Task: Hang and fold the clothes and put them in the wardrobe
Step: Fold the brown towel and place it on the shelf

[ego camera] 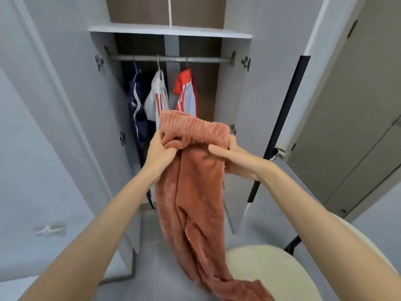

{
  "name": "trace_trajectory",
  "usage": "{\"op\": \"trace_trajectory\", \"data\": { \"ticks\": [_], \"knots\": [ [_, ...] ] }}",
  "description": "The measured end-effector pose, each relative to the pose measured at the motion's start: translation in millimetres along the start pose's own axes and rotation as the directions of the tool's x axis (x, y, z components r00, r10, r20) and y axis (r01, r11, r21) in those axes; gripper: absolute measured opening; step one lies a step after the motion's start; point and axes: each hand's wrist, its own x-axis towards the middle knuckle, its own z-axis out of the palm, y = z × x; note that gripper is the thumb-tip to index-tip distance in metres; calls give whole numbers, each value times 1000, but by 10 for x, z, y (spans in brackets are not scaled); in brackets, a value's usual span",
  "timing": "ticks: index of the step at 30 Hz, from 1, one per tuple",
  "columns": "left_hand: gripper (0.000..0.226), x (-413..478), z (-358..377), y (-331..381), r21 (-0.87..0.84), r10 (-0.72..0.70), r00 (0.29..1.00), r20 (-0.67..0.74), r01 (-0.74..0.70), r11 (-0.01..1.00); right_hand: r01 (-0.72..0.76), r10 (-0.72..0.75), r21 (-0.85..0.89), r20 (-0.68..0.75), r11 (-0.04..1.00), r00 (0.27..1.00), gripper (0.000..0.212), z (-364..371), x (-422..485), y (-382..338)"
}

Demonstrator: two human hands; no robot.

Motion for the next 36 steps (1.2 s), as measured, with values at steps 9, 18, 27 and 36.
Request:
{"op": "trace_trajectory", "data": {
  "ticks": [9,18,27,36],
  "knots": [
    [17,31,-504,203,29,-142,989,-34,143,989,108,24,-242,486,964,874,74,286,294,70],
    [55,204,-1105,240,125,-284,938,-197,312,942,374,-518,-825,118,424,847,22,302,684,-278],
    [32,247,-1341,244,80,-269,953,-141,282,956,231,-469,-841,-31,490,883,45,433,920,-547],
    [14,243,-1513,81,129,-103,959,-265,141,982,90,-204,-994,74,69,976,20,295,964,-398]
  ]
}}
